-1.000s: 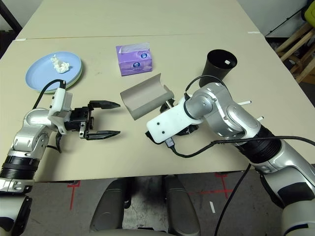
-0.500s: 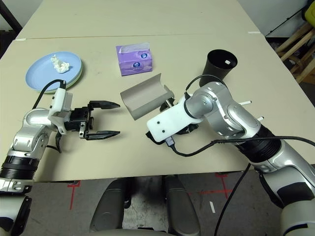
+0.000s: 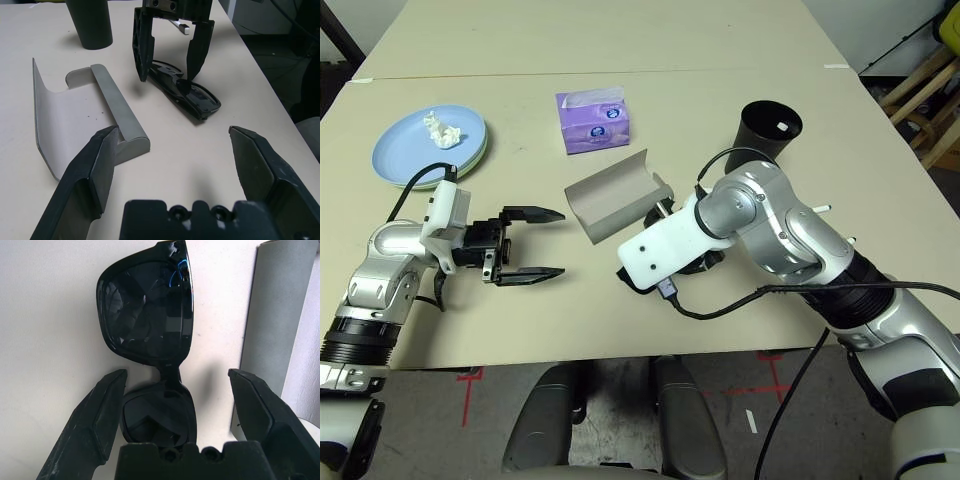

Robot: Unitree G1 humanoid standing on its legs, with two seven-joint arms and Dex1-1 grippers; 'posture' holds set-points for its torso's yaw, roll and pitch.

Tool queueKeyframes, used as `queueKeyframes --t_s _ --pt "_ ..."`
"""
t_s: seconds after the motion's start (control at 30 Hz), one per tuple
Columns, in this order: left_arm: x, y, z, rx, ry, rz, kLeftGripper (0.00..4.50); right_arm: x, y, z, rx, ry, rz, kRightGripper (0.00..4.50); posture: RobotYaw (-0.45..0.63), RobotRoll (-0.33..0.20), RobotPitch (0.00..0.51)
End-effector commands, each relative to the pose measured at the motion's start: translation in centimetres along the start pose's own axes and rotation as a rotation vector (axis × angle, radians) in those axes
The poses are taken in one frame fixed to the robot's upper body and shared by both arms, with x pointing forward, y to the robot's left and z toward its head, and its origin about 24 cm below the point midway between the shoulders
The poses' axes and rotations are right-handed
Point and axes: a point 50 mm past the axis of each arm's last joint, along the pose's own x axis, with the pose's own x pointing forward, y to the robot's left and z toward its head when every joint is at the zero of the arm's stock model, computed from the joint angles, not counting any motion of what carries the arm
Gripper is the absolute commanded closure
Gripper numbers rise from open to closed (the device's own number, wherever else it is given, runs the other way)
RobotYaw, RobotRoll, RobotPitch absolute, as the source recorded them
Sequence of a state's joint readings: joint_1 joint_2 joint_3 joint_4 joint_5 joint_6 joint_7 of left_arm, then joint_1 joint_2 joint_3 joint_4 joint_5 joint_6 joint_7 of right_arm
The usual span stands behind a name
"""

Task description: Organize and tidy the items on the table.

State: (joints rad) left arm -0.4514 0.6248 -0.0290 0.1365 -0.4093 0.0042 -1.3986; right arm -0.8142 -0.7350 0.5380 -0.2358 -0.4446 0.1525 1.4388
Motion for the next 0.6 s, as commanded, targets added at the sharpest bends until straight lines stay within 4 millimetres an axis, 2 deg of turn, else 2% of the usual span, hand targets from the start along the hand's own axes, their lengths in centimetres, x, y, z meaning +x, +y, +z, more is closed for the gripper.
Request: queueKeyframes --t_s 0.03,0.47,0.57,0.6 --pt "0.10 -0.32 -0.63 -0.016 0.026 -0.021 0.03 -0.07 -0.06 0.20 -0.019 0.002 0.002 0.00 0.17 0.000 0.226" --pt "0.13 -0.35 -0.61 -0.014 0.029 -0.020 0.03 0.51 -0.16 0.40 -0.036 -0.002 0.015 0.00 0.18 0.000 0.224" --pt "0.12 -0.37 -0.62 -0.013 0.030 -0.020 0.00 0.60 -0.11 0.39 -0.039 -0.003 0.021 0.58 0.18 0.000 0.224" --pt "0.11 -0.38 -0.62 -0.013 0.031 -0.020 0.00 0.63 -0.08 0.40 -0.040 -0.004 0.024 0.92 0.18 0.000 0.224"
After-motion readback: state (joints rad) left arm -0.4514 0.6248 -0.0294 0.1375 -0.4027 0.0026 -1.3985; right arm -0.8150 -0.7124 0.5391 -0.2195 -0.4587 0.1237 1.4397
